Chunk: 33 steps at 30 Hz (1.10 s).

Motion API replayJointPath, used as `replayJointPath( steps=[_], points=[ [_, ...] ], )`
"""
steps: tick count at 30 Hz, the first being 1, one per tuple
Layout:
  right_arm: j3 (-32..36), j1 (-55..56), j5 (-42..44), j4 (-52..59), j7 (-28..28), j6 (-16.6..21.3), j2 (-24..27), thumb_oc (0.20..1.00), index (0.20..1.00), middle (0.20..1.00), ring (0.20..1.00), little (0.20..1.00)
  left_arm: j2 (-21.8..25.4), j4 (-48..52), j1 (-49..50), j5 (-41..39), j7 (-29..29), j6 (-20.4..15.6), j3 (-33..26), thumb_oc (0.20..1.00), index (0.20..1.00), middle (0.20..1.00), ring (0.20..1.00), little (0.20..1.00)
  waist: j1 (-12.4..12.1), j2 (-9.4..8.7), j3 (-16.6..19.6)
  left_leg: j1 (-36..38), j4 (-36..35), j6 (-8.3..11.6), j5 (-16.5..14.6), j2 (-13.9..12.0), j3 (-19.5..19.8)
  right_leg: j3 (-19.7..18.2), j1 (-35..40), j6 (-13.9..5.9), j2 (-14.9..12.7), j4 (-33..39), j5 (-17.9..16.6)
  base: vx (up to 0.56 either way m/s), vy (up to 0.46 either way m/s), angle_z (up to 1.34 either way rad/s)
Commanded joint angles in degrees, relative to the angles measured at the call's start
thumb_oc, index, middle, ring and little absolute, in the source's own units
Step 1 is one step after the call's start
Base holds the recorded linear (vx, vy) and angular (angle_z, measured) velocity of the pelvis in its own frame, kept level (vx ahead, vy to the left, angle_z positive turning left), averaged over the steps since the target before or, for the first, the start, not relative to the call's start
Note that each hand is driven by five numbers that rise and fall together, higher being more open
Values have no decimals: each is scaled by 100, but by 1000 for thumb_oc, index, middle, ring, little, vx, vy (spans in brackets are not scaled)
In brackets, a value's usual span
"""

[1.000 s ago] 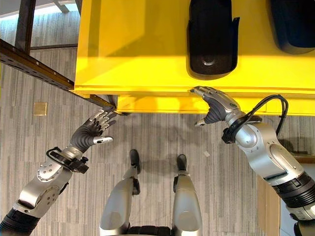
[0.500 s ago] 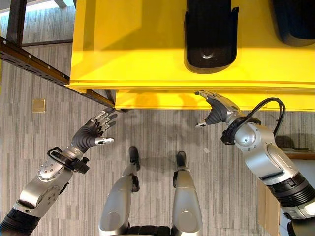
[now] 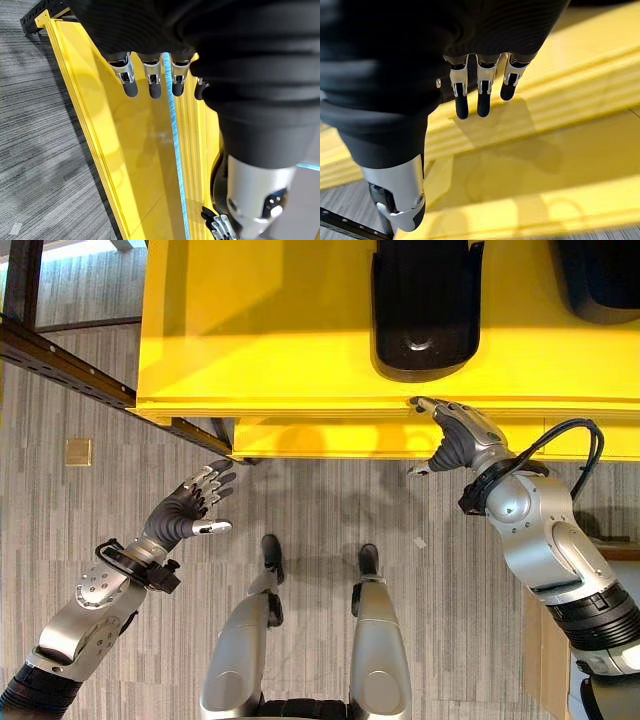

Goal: Move parts from the plastic box to the shelf.

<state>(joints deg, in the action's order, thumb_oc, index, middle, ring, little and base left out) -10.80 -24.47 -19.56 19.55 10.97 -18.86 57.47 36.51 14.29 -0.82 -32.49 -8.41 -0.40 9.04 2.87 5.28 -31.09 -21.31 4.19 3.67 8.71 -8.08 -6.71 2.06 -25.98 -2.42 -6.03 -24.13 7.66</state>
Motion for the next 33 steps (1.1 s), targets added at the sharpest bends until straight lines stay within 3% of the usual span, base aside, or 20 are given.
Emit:
replayJointPath(
  steps=[1,5,16,26,33],
  points=[
    [421,-55,-488,648,123,365,271,1000,1000,1000,1000,1000,-130,182,246,118,9,-377,-167,1000,1000,1000,1000,1000,146,-102,129,83,303,55,-562,-29,55,175,214,125,303,-153,359,-20,76,-4],
    [570,362,-609,1081,268,247,269,1000,1000,1000,1000,1000,-150,208,299,117,37,-427,-180,1000,1000,1000,1000,1000,249,-128,129,142,261,57,-572,-45,5,90,240,102,321,-40,306,-15,44,-7],
    [55,-77,-698,420,408,-276,206,1000,1000,1000,1000,1000,-133,118,215,132,50,-354,-149,1000,1000,1000,1000,1000,122,-111,129,123,293,47,-559,-31,54,174,270,116,295,-73,331,0,0,0],
    [-85,-569,-781,-65,128,-279,165,1000,1000,1000,1000,1000,-159,95,78,198,10,-230,-111,1000,1000,1000,1000,1000,43,-97,129,70,283,40,-538,4,93,212,240,125,300,-51,312,-1,-3,1],
    [-240,-883,-946,-310,358,-451,69,1000,1000,1000,1000,1000,-200,71,53,220,-47,-190,-91,1000,1000,1000,1000,1000,-17,-73,129,80,285,48,-536,25,114,233,256,125,281,-71,324,0,0,0]
  ],
)
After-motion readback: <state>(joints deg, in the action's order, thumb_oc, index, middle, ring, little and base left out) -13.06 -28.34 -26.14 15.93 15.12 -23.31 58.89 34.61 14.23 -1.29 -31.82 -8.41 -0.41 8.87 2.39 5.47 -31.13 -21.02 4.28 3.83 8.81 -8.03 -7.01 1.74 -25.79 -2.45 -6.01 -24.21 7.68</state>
